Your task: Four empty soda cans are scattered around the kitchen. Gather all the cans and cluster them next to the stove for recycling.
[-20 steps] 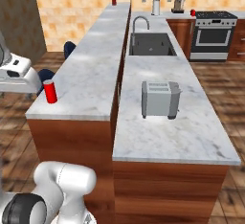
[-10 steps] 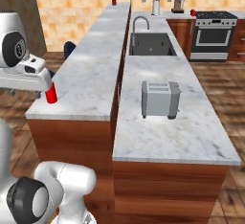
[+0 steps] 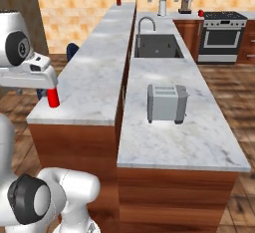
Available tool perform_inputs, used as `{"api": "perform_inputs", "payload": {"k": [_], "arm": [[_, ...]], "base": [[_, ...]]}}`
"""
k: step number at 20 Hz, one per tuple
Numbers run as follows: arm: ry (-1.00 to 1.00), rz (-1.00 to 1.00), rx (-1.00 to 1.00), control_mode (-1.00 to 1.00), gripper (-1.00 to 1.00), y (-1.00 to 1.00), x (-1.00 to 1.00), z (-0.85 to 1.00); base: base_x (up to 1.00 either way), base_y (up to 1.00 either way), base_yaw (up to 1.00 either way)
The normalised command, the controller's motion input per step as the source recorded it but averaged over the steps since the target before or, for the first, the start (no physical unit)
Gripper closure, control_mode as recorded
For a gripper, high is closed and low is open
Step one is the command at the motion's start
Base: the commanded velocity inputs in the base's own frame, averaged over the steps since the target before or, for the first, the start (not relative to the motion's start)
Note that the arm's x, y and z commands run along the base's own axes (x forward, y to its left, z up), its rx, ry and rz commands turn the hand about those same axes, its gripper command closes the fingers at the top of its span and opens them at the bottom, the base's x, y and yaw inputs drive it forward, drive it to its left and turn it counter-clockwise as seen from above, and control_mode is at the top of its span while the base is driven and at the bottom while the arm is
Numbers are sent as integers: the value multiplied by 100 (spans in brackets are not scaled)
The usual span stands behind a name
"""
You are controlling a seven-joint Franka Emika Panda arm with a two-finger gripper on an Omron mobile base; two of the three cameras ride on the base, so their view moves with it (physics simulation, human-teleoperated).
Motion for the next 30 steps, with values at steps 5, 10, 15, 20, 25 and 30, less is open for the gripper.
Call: {"api": "perform_inputs", "payload": {"k": [5,10,15,20,25,30], "arm": [[-19,-2,0,-100,-100,8,8,0],[-13,0,0,-100,-100,5,16,0],[1,0,1,-100,-100,0,1,7],[5,0,0,-100,-100,0,5,14],[0,0,0,-100,-100,1,32,-2],[0,0,0,-100,-100,2,60,-28]], "base": [[0,0,0],[0,0,0],[0,0,0],[0,0,0],[0,0,0],[0,0,0]]}}
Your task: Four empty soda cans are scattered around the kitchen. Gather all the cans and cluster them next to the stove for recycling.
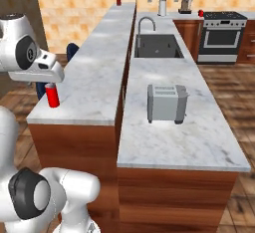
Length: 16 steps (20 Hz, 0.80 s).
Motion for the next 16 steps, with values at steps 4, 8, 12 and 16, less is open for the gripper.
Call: {"api": "perform_inputs", "payload": {"k": [4,8,12,16], "arm": [[0,0,0,-100,-100,15,44,-35],[1,0,0,-100,-100,33,12,-5],[0,0,0,-100,-100,34,0,9],[0,0,0,-100,-100,1,0,23]], "base": [[0,0,0],[0,0,0],[0,0,0],[0,0,0]]}}
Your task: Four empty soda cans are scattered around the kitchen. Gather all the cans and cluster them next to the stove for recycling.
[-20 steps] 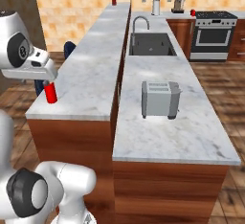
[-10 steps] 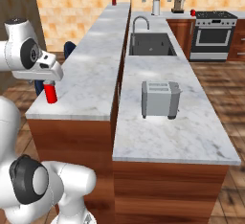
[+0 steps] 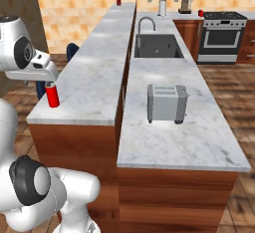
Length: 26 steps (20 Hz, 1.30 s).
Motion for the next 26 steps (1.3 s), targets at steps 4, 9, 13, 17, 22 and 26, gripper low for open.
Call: {"api": "perform_inputs", "payload": {"k": [4,9,13,17,22,26], "arm": [[4,0,4,-100,-100,-33,0,35],[1,0,5,-100,-100,-19,0,2],[0,0,0,-100,-100,0,0,-10],[-1,0,0,-100,-100,17,4,-53],[0,0,0,-100,-100,11,22,-10],[0,0,0,-100,-100,6,15,-15]], "base": [[0,0,0],[0,0,0],[0,0,0],[0,0,0],[0,0,0],[0,0,0]]}}
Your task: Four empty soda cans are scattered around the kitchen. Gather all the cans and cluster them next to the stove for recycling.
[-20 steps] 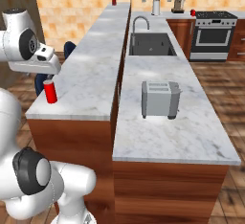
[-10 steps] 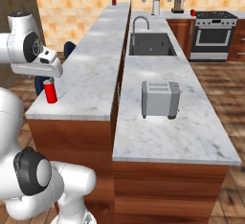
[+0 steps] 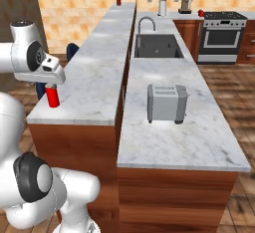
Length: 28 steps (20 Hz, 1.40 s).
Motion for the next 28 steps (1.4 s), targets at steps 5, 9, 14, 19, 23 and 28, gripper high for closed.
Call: {"api": "perform_inputs", "payload": {"k": [5,9,14,19,23,28], "arm": [[1,0,0,-100,-100,0,9,1],[3,0,0,-100,-100,0,24,0],[0,0,0,-100,-100,0,32,0],[0,0,0,-100,-100,0,25,0],[0,0,0,-100,-100,0,1,-1],[0,0,0,-100,-100,2,0,-9]], "base": [[0,0,0],[0,0,0],[0,0,0],[0,0,0],[0,0,0],[0,0,0]]}}
